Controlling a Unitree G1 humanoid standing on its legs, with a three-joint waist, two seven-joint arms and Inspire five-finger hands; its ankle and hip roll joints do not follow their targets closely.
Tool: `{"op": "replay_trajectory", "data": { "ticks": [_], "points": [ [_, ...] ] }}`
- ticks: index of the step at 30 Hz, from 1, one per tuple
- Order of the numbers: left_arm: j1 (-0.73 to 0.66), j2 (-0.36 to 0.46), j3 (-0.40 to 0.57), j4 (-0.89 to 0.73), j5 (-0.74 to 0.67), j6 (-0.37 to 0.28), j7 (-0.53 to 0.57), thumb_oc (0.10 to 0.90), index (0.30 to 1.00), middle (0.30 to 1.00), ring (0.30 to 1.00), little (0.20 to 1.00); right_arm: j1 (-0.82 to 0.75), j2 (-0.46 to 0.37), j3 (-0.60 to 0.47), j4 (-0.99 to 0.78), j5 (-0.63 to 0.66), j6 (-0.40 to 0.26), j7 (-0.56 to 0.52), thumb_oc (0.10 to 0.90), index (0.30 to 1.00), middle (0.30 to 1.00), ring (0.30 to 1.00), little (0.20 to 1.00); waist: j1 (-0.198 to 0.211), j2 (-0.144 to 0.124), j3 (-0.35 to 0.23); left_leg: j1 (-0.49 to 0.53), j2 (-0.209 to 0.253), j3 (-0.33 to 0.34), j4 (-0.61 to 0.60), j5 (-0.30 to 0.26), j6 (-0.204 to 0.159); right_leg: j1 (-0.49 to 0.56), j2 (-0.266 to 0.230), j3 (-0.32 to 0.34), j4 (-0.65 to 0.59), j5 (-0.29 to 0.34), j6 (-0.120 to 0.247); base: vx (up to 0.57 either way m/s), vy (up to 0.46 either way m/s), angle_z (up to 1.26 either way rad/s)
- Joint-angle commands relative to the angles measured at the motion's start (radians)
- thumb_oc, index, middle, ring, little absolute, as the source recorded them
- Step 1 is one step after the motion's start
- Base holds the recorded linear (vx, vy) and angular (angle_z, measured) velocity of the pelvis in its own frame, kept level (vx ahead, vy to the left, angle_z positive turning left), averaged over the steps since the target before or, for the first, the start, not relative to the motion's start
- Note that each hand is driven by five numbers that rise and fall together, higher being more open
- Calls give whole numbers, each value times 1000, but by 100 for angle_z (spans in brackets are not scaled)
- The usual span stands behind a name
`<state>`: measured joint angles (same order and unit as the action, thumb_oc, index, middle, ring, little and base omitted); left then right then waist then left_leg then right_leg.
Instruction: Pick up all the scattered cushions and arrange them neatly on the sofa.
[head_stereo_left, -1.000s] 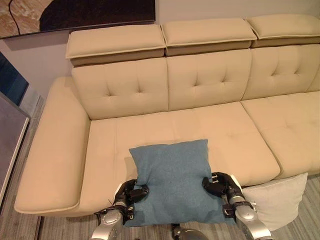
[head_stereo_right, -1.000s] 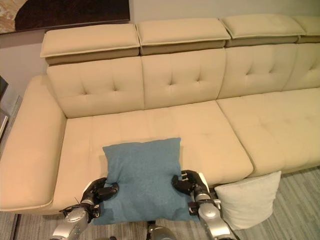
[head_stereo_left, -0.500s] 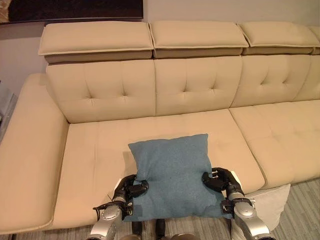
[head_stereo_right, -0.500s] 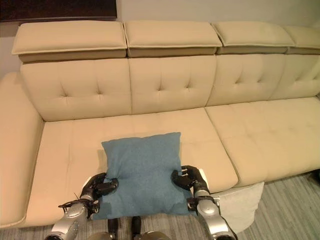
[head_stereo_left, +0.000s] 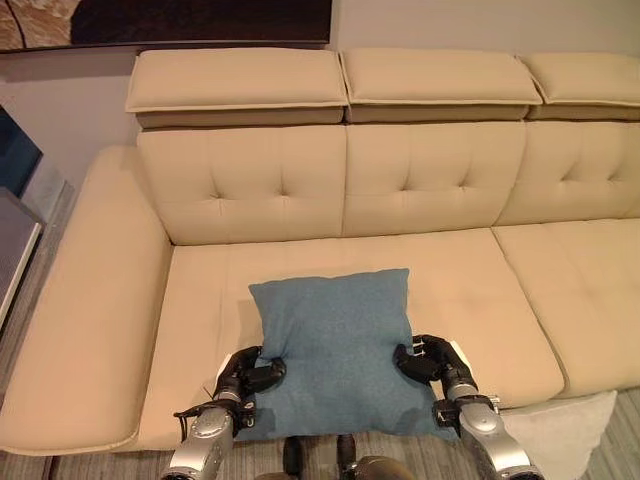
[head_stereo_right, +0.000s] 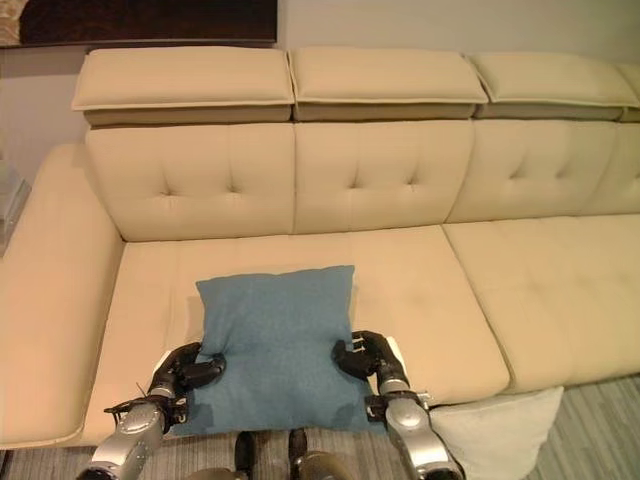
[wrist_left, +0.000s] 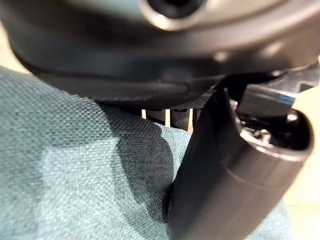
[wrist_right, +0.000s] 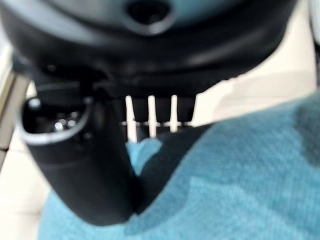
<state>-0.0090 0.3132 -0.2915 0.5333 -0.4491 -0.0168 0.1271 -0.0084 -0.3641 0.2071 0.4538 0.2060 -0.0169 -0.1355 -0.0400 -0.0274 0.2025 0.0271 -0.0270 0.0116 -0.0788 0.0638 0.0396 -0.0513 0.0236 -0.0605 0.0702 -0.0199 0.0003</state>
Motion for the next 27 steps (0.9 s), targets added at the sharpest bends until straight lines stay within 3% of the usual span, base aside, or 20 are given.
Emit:
{"op": "replay_trajectory", "data": {
  "ticks": [1, 11, 14, 16, 17, 18, 21, 27],
  "points": [
    [-79, -36, -18, -170, 20, -129, -30, 400, 300, 300, 300, 300, -66, 1, -25, -154, -13, -105, -5, 400, 300, 300, 300, 300, -10, -55, -98, 41, 0, 40, 60, -170, -47, 3, -68, 21, -47, 9, 111, 174, -160, 32],
    [-165, -33, -42, -211, 59, -145, 13, 400, 300, 300, 300, 300, -126, -38, -40, -218, -91, -126, -85, 400, 300, 300, 300, 300, -34, -20, -90, 30, 22, 27, -8, -139, -69, 4, -52, -19, -111, 6, 104, 14, -68, 10],
    [-281, -34, -70, -196, 82, -168, 66, 400, 300, 300, 300, 300, -232, -45, -23, -206, -123, -144, -158, 400, 300, 300, 300, 300, -42, -4, -61, -29, 23, 24, -7, -123, -71, -65, -49, -18, -100, 11, 100, -151, -24, 2],
    [-429, -31, -98, -164, 93, -195, 134, 400, 300, 300, 300, 300, -379, -52, 14, -168, -151, -147, -232, 400, 300, 300, 300, 300, -45, 9, -32, -122, 21, 16, 1, -99, -73, -162, -50, -15, -74, 22, 99, -196, -14, 1],
    [-429, -31, -98, -164, 93, -195, 134, 400, 300, 300, 300, 300, -379, -52, 14, -168, -151, -147, -232, 400, 300, 300, 300, 300, -45, 9, -33, -124, 21, 16, 2, -99, -73, -164, -50, -15, -74, 22, 99, -202, -4, 3],
    [-547, -20, -114, -130, 98, -216, 184, 400, 300, 300, 300, 300, -505, -74, 44, -115, -177, -143, -289, 400, 300, 300, 300, 300, -43, 18, -25, -193, 17, 9, 9, -80, -76, -231, -52, -14, -49, 29, 97, -178, 2, 8],
    [-704, 2, -126, -71, 110, -234, 249, 400, 300, 300, 300, 300, -675, -116, 75, -32, -207, -125, -356, 400, 300, 300, 300, 300, -38, 29, -20, -270, 11, 0, 17, -55, -82, -306, -57, -21, -16, 33, 95, -123, 0, 9],
    [-987, 46, -163, 42, 170, -249, 357, 400, 300, 300, 300, 300, -989, -161, 157, 133, -266, -99, -491, 400, 300, 300, 300, 300, -23, 51, -14, -340, 3, -17, -8, -17, -102, -386, -61, -27, 6, 32, 98, -21, -5, 2]
  ]
}}
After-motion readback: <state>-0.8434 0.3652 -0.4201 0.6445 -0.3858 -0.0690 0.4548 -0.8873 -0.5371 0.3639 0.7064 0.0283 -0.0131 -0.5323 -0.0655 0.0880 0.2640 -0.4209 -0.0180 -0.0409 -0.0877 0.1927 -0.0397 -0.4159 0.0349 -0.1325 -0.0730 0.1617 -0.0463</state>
